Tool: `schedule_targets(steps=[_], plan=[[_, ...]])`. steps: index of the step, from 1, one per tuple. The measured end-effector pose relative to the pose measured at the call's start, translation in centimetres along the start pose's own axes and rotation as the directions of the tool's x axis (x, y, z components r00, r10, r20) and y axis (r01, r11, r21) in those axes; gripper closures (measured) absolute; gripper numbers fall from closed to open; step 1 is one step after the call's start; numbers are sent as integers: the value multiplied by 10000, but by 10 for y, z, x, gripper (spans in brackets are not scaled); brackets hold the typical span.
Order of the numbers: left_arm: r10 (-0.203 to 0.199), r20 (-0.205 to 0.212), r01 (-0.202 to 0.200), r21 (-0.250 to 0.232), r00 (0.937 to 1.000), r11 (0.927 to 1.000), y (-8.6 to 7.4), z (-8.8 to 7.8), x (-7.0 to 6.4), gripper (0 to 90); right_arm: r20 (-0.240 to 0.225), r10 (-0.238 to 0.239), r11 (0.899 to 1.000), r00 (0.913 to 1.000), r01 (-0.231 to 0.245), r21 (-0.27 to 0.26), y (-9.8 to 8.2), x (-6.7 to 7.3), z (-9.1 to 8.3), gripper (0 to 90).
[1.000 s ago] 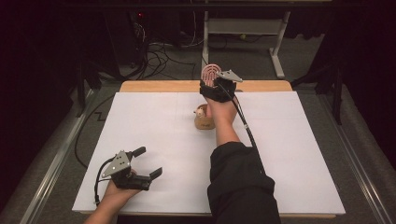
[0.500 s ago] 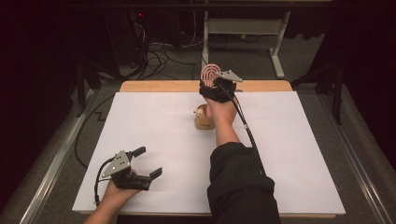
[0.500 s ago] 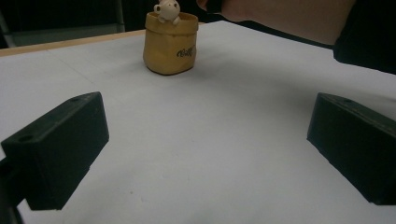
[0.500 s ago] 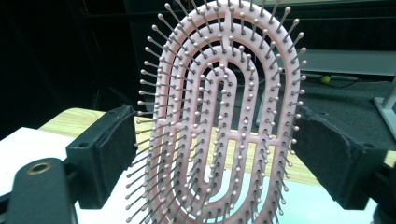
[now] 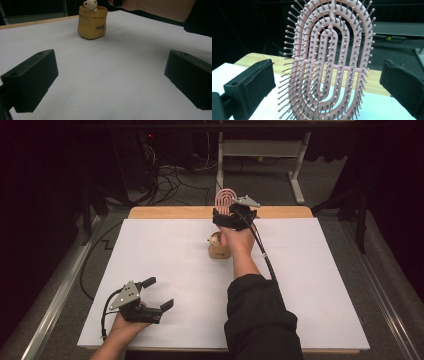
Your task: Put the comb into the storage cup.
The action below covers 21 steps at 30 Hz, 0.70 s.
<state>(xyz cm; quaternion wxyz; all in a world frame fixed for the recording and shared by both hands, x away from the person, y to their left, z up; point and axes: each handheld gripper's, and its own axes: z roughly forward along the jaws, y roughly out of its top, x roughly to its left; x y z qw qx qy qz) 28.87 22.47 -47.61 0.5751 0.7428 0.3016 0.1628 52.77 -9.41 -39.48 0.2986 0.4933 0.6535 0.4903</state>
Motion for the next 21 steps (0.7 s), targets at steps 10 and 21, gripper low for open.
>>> schedule_targets(steps=[10,21], plan=[[-77,-107,76,-23,9999,10000,0,-1,2,0,-164,-360,9988,9992,354,-337,8,8,-21,2],[-88,-125,89,50,9999,9999,1,1,2,0,-425,-687,9969,9967,670,-415,3,10,-46,2]])
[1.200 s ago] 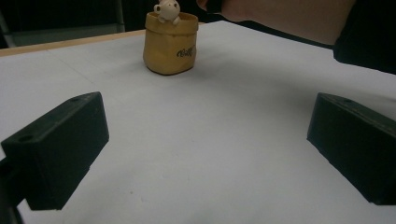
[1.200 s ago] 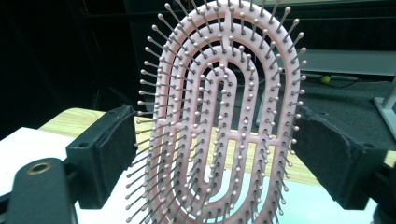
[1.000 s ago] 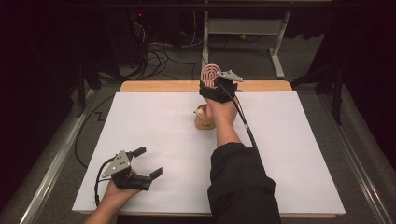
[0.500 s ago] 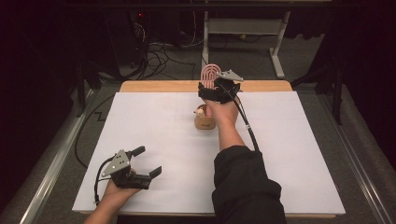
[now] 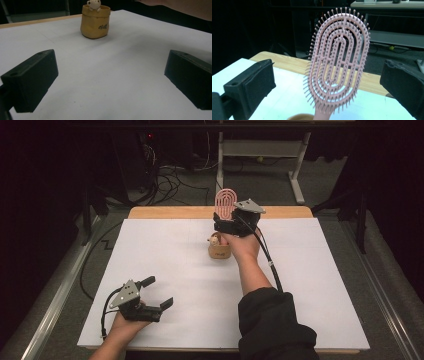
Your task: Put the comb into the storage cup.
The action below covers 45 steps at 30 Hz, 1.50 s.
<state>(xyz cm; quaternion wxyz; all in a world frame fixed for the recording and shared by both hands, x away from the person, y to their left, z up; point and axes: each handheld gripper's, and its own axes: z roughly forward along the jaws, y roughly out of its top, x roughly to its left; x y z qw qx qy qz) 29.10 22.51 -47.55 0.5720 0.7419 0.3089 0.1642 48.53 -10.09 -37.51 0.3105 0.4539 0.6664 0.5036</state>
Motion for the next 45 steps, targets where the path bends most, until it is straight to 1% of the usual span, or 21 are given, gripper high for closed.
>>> schedule_targets(steps=[4,6,9,13,17,20,21,22,25,26,28,32,34,38,41,45], plan=[[35,-42,-35,40,10000,10000,0,0,0,0,-76,-16,10000,10000,16,-59,-7,-1,-10,2],[43,-82,-43,55,10000,10000,0,0,1,0,-214,8,10000,9998,-9,-11,-12,-2,-16,2],[-5,-129,5,-18,9999,10000,1,0,1,0,-279,-191,9998,9994,193,46,-19,-4,-26,2],[20,-169,-20,-2,9999,10000,2,1,1,0,-437,-119,9998,9990,126,144,-28,-9,-40,2],[-65,-181,64,-103,9998,9999,3,-2,1,0,-534,-87,10000,9985,89,39,-39,-16,-53,2],[-201,-244,197,-141,9995,9997,3,-3,3,0,-636,-224,9997,9977,227,45,-46,-19,-62,2],[-213,-263,209,-135,9994,9997,3,-3,3,0,-688,-326,9993,9971,339,172,-49,-20,-65,2],[-251,-280,247,-153,9993,9996,3,-3,4,0,-714,-373,9992,9967,384,141,-52,-20,-68,2],[-291,-311,284,-219,9991,9994,4,-4,4,0,-804,-355,9993,9961,361,67,-61,-23,-78,2],[-277,-327,270,-213,9991,9994,4,-4,4,0,-821,-339,9994,9960,341,7,-64,-23,-81,2],[-288,-378,281,-194,9989,9994,4,-4,5,0,-805,-326,9994,9962,331,56,-70,-25,-86,2],[-273,-435,265,-186,9987,9995,4,-4,5,0,-738,-422,9991,9964,427,51,-82,-32,-98,2],[-312,-468,302,-213,9984,9993,4,-4,5,0,-785,-410,9990,9961,422,140,-86,-36,-104,1],[-257,-573,247,-180,9980,9995,5,-5,6,0,-790,-438,9990,9959,446,75,-94,-43,-117,1],[-291,-627,283,-134,9976,9995,5,-5,7,0,-774,-500,9987,9957,501,5,-101,-49,-130,2],[-271,-703,270,-28,9972,9996,4,-4,7,0,-799,-280,9996,9964,280,-6,-111,-54,-140,1]])
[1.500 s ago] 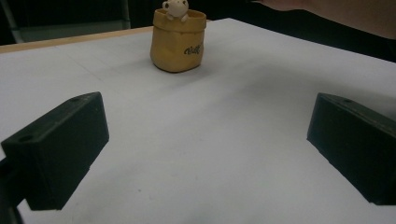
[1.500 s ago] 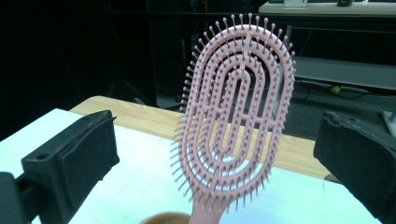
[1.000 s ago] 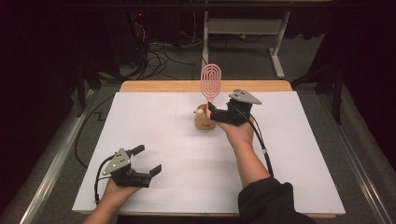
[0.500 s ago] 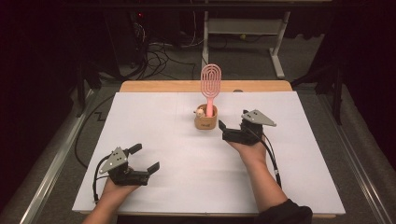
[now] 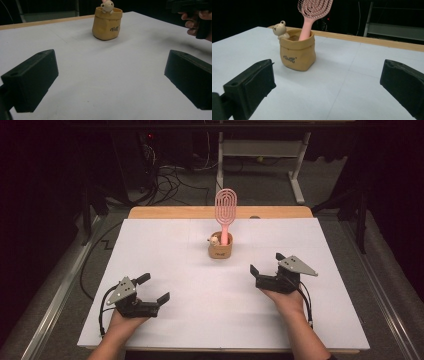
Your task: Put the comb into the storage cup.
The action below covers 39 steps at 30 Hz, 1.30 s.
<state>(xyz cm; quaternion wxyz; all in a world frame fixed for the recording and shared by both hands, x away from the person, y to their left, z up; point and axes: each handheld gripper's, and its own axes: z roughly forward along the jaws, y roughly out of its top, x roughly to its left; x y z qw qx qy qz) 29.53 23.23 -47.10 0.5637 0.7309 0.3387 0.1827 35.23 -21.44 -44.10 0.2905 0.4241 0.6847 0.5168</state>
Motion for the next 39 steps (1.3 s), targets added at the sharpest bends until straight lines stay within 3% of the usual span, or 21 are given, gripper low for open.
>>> schedule_targets(steps=[4,10,26,35,39], plan=[[12,-46,-12,11,10000,10000,0,-1,0,0,-21,-186,9998,9998,186,62,-11,-3,-12,1],[-89,-123,89,-1,9999,10000,-1,-3,2,0,-67,-107,9999,9999,106,-78,-27,-9,-34,1],[-278,-287,272,-215,9992,9994,0,-12,6,0,598,312,9984,9977,-284,-480,-50,-36,-92,1],[-295,-212,290,-245,9993,9993,0,-11,6,0,267,-284,9981,9992,298,-540,-47,-23,-83,1],[-244,-175,241,-190,9995,9995,0,-10,5,0,366,-170,9967,9992,199,-791,-44,-22,-90,1]])
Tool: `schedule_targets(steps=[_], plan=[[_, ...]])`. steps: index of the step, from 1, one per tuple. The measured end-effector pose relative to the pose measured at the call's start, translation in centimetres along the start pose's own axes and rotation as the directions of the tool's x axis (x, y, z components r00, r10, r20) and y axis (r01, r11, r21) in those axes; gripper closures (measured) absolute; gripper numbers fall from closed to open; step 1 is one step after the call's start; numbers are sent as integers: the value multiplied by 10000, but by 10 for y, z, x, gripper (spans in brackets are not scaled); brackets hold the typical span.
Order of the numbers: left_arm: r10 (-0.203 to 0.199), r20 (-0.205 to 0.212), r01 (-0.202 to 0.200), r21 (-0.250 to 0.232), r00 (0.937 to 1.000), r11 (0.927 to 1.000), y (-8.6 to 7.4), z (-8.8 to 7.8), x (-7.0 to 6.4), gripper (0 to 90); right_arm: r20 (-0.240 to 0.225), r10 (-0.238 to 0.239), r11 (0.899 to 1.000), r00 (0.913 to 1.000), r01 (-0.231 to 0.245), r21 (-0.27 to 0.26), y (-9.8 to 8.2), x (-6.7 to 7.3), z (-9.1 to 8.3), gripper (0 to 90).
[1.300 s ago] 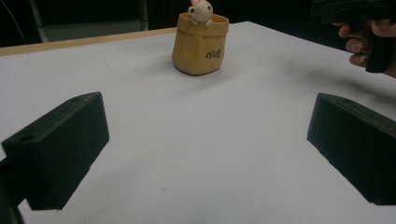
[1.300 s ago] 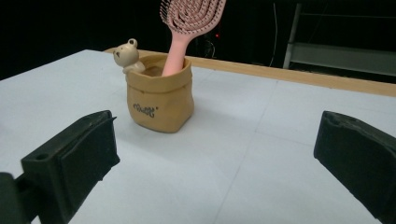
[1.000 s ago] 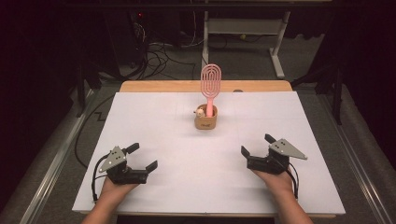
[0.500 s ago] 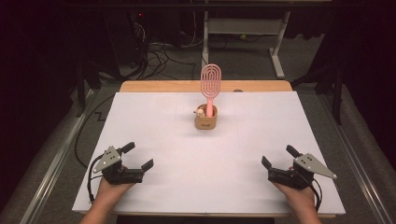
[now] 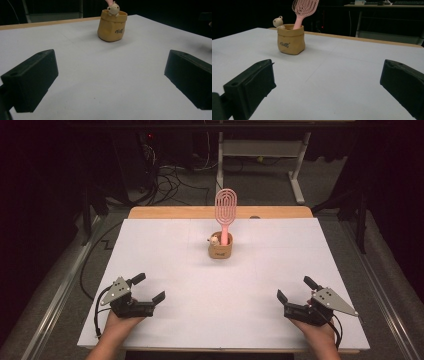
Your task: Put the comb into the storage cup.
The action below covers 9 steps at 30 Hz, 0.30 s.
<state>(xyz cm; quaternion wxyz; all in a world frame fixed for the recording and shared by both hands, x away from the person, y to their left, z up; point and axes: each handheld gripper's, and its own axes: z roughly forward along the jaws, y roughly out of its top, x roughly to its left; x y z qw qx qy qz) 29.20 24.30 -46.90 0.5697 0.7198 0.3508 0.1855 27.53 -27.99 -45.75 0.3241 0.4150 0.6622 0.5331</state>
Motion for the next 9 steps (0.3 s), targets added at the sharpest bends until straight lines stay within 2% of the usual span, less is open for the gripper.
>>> schedule_targets(steps=[9], plan=[[55,-125,-55,-17,9999,10000,0,-2,0,0,272,-46,10000,9996,46,20,0,-3,-4,1]])
